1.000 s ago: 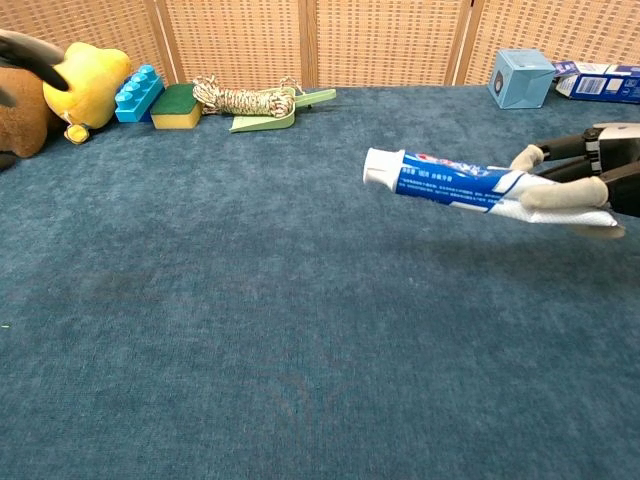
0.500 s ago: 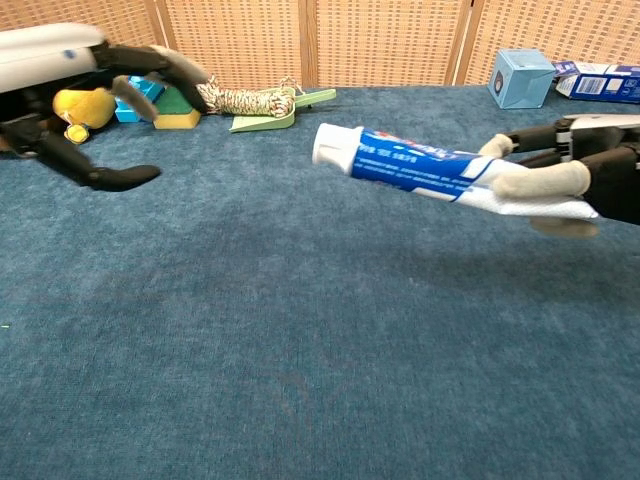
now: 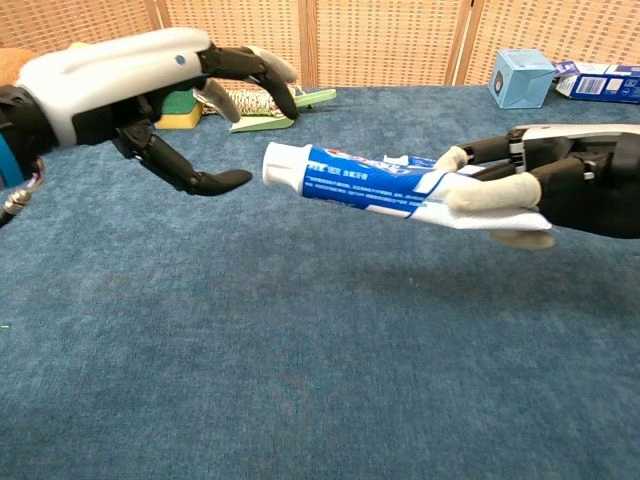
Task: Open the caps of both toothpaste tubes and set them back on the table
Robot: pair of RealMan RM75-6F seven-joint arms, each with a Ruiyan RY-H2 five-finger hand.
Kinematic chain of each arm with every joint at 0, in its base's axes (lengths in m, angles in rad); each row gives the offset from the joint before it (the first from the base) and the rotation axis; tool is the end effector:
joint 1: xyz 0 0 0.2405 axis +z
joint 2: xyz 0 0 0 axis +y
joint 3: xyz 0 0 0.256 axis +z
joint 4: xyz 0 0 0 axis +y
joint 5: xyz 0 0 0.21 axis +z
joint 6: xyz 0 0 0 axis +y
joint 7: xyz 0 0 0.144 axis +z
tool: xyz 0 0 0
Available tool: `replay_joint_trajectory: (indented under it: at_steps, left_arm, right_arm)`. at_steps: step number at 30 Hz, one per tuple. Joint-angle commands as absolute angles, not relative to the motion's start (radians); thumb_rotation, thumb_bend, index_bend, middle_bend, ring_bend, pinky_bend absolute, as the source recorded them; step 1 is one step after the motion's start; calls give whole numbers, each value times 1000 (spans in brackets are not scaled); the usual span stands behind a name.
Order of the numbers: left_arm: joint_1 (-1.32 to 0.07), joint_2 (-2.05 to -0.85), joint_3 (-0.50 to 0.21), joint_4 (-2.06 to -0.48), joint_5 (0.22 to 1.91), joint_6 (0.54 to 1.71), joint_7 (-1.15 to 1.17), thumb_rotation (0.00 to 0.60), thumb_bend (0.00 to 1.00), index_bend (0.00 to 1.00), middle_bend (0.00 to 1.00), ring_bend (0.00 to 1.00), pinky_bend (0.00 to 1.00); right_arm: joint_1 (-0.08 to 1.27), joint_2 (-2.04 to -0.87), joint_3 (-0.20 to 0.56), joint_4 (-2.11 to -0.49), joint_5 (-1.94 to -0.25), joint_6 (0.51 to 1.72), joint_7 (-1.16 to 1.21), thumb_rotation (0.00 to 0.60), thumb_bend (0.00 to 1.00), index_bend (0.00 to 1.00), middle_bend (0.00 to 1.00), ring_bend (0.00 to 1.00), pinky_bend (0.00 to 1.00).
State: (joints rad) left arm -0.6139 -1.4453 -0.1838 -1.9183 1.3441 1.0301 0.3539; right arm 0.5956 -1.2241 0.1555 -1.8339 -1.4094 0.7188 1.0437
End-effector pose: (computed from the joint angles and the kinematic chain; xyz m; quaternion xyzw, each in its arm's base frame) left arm -0.0786 0.2619 0.0157 -0.7424 -0.3752 -0.4738 0.2891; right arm -0.1498 -0.2715 0.0287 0.4466 -0.7871 0.4237 0.0389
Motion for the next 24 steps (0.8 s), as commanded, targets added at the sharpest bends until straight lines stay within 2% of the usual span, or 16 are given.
replay_joint_trajectory:
  at_steps: [1,13,24]
  left_arm:
    - [-621,-1454,-180,-1915,1339,1031,361,600,316,265,102,66,231]
    - [-633,-1483,-148,-1889,1348,1049,343,600,317,310,120,65,233]
    - [-614,-1445,-133,-1910,1380,1099,320,600,317,219,82,38,227]
  right_arm:
    - [607,-1236,161,-1838,-1383,711,1022,600,641,895,746,755,870]
    - [637,-1275,191,-1834,-1273,674,976,600,640,894,745,755,870]
    - [639,-1267,216,-1816,-1230,639,989,600,640,892,745,755,870]
